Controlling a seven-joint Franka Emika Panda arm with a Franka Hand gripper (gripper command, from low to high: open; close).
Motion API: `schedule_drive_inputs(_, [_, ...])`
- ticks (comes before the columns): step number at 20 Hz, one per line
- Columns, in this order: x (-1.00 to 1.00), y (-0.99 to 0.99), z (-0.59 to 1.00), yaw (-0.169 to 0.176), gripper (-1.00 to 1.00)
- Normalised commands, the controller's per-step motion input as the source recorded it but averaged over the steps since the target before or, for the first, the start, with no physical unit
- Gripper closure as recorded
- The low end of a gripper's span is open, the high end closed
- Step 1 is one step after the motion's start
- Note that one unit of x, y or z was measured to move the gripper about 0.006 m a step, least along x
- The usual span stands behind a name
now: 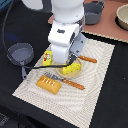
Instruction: Interact with the objects in diverse but meaningful ways.
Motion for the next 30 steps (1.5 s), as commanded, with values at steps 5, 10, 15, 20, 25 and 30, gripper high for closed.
schedule_drive_inputs(5, [0.02, -0.21, -0.05, 0.089, -1.0])
schedule_drive_inputs(10, [0.05, -0.02, -0.09, 0.038, -1.0])
schedule_drive_inputs(15, [0.11, 0.0, -0.14, 0.005, -1.0])
schedule_drive_inputs(20, [0.11, 0.0, -0.18, 0.0, -1.0])
schedule_drive_inputs(25, [0.13, 0.0, -0.16, 0.0, -1.0])
schedule_drive_inputs(30, [0.21, 0.0, -0.09, 0.0, -1.0])
